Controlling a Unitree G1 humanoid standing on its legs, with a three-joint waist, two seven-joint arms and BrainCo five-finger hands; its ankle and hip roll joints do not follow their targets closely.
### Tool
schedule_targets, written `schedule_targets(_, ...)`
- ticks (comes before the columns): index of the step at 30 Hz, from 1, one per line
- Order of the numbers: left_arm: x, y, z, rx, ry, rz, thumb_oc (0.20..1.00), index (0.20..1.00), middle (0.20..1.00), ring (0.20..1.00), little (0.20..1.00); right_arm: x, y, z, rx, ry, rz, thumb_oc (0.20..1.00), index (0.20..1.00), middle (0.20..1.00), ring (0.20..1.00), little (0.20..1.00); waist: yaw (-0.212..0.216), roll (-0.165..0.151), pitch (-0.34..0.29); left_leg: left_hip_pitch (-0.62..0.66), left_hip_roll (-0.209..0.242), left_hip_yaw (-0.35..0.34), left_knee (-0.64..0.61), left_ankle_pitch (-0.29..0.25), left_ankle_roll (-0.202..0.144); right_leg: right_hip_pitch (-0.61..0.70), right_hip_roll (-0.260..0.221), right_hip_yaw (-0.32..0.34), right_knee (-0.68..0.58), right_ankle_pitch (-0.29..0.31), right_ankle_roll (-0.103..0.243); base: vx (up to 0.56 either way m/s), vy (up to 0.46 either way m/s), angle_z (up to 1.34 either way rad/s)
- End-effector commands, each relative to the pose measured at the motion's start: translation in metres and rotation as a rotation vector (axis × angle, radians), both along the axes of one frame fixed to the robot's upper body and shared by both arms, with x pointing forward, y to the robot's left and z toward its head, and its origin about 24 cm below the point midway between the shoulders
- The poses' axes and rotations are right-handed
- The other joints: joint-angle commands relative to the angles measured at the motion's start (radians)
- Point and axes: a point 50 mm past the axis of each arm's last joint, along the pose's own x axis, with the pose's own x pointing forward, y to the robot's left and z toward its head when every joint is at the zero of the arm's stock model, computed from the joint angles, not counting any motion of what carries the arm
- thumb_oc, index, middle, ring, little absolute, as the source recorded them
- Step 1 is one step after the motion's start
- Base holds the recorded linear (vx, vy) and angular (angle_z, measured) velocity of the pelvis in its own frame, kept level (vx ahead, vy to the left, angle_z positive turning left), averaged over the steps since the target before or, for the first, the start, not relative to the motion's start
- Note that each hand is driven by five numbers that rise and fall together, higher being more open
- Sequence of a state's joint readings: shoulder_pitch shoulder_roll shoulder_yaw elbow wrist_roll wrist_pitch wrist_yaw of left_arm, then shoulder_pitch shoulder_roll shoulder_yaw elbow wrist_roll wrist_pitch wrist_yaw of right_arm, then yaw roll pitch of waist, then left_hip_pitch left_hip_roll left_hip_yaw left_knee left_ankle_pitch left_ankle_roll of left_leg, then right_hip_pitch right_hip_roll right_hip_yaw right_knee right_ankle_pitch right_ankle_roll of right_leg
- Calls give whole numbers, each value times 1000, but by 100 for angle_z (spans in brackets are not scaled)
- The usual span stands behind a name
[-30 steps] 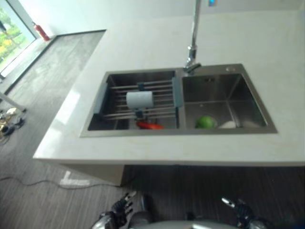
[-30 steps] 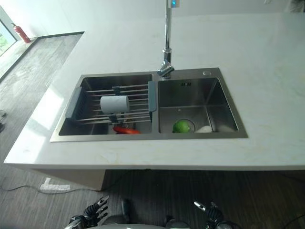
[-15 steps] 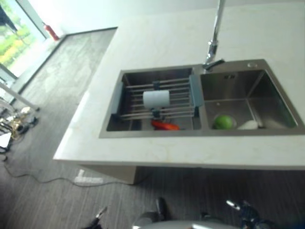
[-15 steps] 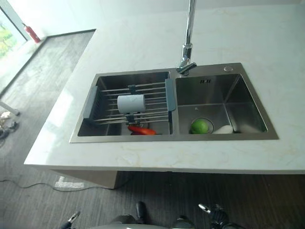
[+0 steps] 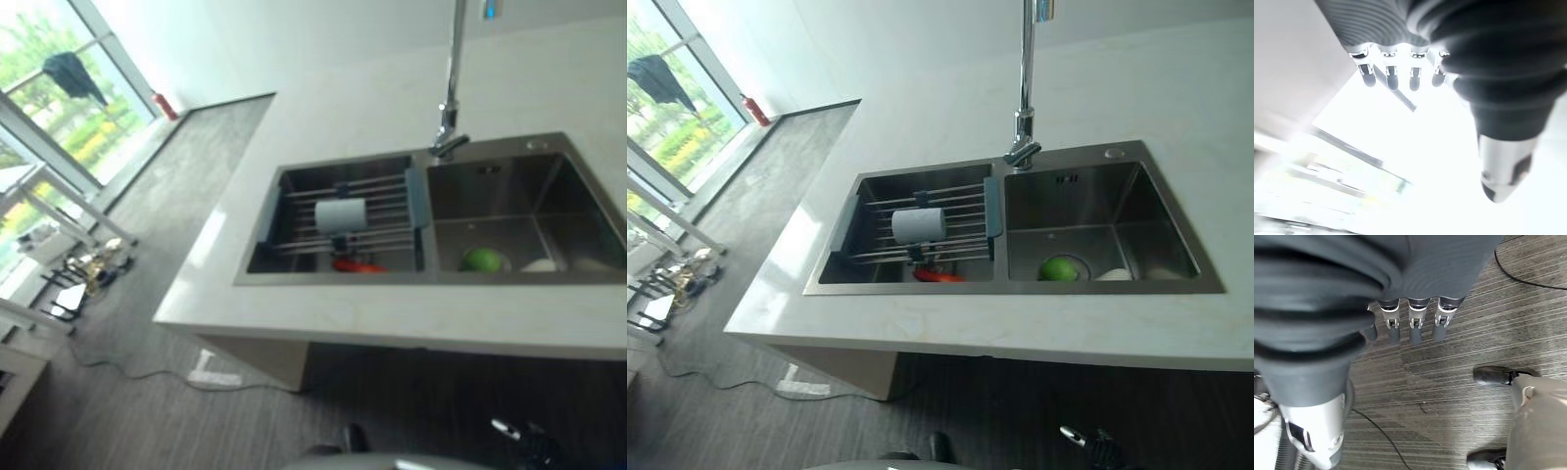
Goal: Place the dishes in the dishwasher.
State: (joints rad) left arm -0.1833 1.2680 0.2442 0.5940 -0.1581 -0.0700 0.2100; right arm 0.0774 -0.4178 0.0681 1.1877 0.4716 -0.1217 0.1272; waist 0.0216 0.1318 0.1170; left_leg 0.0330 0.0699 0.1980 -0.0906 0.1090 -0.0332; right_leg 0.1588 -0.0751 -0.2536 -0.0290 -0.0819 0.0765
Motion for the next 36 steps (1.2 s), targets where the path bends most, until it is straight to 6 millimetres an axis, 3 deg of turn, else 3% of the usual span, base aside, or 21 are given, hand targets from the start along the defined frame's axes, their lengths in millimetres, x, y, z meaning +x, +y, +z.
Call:
schedule_targets(1,13,-18,34,133,-95,-101,1000,1000,1000,1000,1000,11,12,-3,50,-45,-58,1000,1000,1000,1000,1000,-32,-30,52,54,25,6,8,-147,-28,-41,-104,-68,27,0,82,93,-96,-15)
schedule_targets(3,42,-58,30,159,-56,-275,1000,1000,1000,1000,1000,3,17,-7,73,-16,-66,1000,1000,1000,1000,1000,-55,-43,41,59,29,24,3,-148,-28,-46,-101,-51,15,13,88,108,-109,-12)
schedule_targets(9,89,-119,-6,146,132,-503,1000,1000,1000,1000,1000,-13,20,-13,100,35,-97,1000,1000,1000,1000,1000,-117,-46,48,65,31,49,3,-147,-31,-64,-96,11,-7,37,98,113,-55,-27)
schedule_targets(18,106,-119,-14,139,281,-491,1000,1000,1000,1000,1000,-14,7,-6,76,10,-100,1000,1000,1000,1000,1000,-179,-27,110,29,22,65,3,-131,-33,-128,-113,73,-7,70,113,20,33,-29)
schedule_targets(26,116,-118,-28,107,334,-465,1000,1000,1000,1000,1000,0,-14,7,45,-71,-114,1000,1000,1000,1000,1000,-227,20,176,-12,-12,61,9,-118,-30,-193,-144,126,14,87,125,10,113,-9)
schedule_targets(36,118,-122,-42,86,371,-501,1000,1000,1000,1000,1000,6,-24,15,31,-101,-146,1000,1000,1000,1000,1000,-244,40,226,-40,-31,55,15,-111,-26,-235,-164,141,36,98,134,11,50,-6)
